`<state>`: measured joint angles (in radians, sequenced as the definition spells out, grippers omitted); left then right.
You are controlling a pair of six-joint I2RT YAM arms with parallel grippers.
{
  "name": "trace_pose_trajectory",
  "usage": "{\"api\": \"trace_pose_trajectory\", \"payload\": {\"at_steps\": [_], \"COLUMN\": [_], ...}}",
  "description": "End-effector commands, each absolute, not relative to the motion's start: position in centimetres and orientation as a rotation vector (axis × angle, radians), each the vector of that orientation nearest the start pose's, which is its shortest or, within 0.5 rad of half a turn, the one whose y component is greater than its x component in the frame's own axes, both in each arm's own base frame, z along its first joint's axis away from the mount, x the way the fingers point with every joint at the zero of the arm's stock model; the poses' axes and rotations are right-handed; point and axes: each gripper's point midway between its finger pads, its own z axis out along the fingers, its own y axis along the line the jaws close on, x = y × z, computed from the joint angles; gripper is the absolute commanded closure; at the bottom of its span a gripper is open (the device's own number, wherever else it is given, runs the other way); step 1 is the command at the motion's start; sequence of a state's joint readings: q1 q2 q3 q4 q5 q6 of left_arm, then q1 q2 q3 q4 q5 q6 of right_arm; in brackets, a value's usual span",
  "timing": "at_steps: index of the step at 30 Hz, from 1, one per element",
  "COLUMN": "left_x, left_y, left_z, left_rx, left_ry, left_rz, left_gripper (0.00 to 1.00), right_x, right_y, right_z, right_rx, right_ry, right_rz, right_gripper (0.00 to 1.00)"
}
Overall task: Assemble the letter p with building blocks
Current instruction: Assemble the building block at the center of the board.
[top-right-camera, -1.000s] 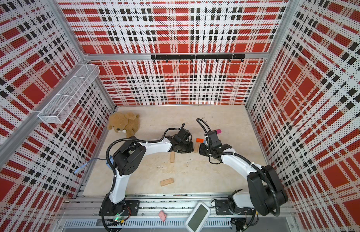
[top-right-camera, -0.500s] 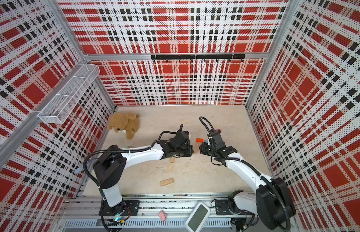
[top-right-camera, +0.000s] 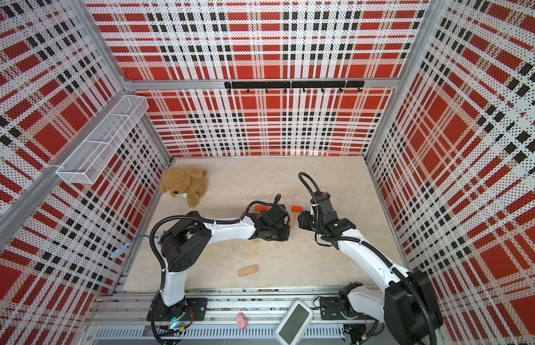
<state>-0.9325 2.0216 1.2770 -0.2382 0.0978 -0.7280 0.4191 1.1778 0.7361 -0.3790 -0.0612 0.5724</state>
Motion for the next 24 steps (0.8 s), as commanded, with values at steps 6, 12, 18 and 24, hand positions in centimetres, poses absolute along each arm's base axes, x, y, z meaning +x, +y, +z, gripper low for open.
{"api": "trace_pose_trajectory", "payload": {"at_steps": [6,12,18,24], "left_x": [29.4,29.8,30.1,30.4], "left_y": [-41.3,-41.4,-41.6,-41.8], "left_z": [2.4,2.2,2.0,2.0], "left_rx": [0.317,0.314,0.311,0.312], "left_ry": [2.688,2.689,2.689,2.687], "left_rz": [-0.694,-0.694,-0.7,-0.702], "left_gripper": [0.91,0.91,0.91,0.91], "right_x": [30.0,30.1,30.0,30.0], "right_y": [14.1,14.2,14.2,14.3], "right_z": [12.7,12.7,12.6,12.6], "right_rx": [0.159,0.152,0.149,0.144], "right_ry": [2.443,2.441,2.444,2.445], "right_rz": [0.508,0.511,0.511,0.517], "right_gripper": [0.54,0.54,0.54,0.54]}}
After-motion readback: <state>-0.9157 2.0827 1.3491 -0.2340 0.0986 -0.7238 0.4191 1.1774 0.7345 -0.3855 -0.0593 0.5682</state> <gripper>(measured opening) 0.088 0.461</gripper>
